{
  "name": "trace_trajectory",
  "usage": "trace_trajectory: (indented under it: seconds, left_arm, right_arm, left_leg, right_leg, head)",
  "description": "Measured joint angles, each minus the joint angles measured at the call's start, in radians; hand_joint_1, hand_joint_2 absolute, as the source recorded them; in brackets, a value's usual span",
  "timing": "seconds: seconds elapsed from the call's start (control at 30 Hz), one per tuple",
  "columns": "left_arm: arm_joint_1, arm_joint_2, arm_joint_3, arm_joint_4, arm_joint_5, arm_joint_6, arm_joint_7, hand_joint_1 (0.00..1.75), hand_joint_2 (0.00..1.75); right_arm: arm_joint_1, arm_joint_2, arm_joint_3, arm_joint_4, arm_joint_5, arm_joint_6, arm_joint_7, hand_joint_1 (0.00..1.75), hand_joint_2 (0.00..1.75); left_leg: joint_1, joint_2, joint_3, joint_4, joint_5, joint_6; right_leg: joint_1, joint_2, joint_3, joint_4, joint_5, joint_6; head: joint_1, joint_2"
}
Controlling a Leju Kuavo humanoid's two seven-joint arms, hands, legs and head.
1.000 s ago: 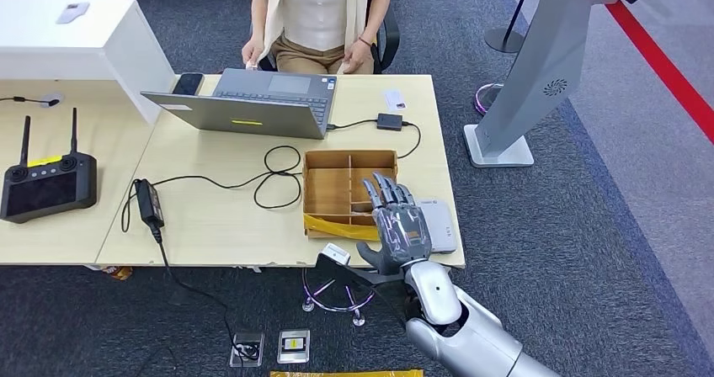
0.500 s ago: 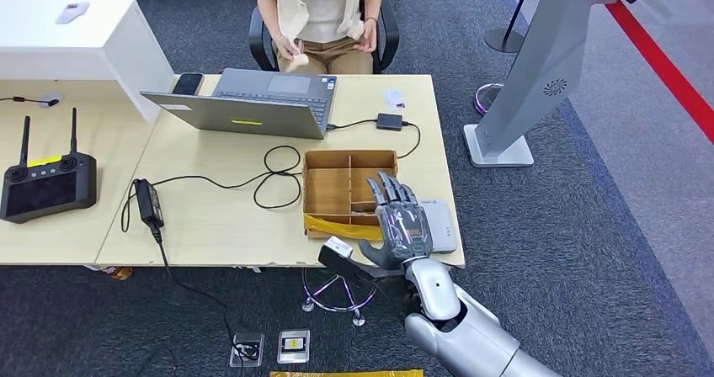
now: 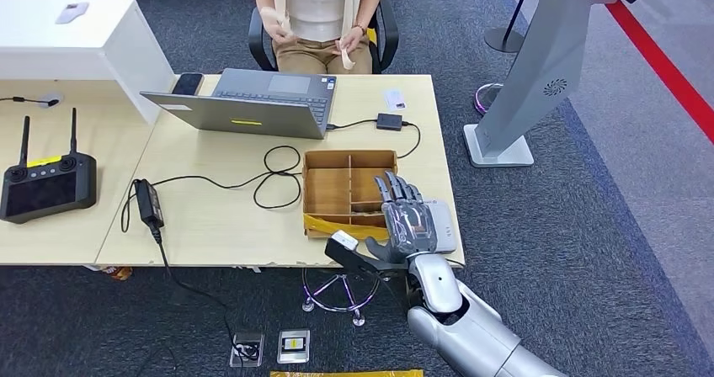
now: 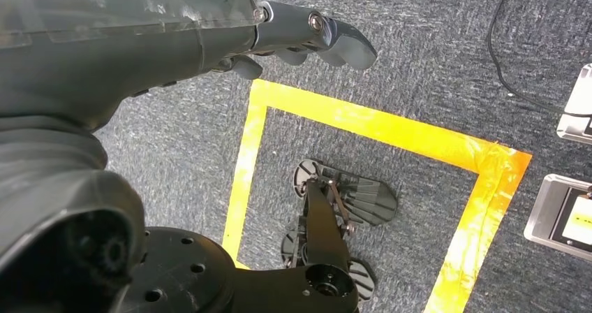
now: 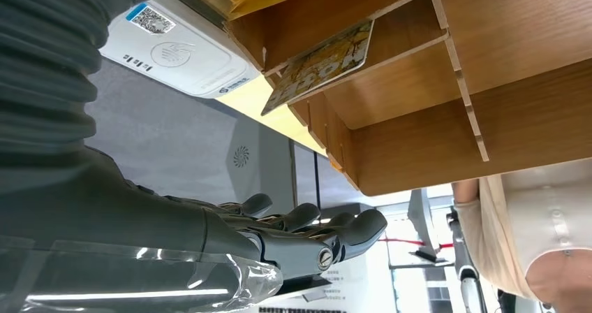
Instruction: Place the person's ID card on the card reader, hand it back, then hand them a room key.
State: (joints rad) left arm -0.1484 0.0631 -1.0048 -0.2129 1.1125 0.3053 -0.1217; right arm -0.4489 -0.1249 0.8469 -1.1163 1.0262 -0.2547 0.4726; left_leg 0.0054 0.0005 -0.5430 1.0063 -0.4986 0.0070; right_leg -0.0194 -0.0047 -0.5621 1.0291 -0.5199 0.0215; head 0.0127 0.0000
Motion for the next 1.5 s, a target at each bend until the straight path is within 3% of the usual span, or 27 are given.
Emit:
trace_trajectory:
  seconds: [0.7,1.5]
  left_arm:
    - [0.002,-0.001,0.000,0.000,-0.006,-0.005,0.000,0.00,0.00]
    - [0.002,-0.004,0.000,0.000,-0.017,-0.003,0.000,0.00,0.00]
  right_arm:
    - [-0.013,0.000,-0.033,0.049,-0.012,0.018,-0.042,0.00,1.75]
    - [-0.039,0.022,-0.035,0.175,-0.060,-0.029,-0.108,0.00,1.75]
  left_leg:
    - [0.000,0.000,0.000,0.000,0.000,0.000]
    - [0.000,0.000,0.000,0.000,0.000,0.000]
  right_leg:
    - [0.000,0.000,0.000,0.000,0.000,0.000]
    - [0.000,0.000,0.000,0.000,0.000,0.000]
  head:
    - [0.000,0.000]
    - [0.000,0.000]
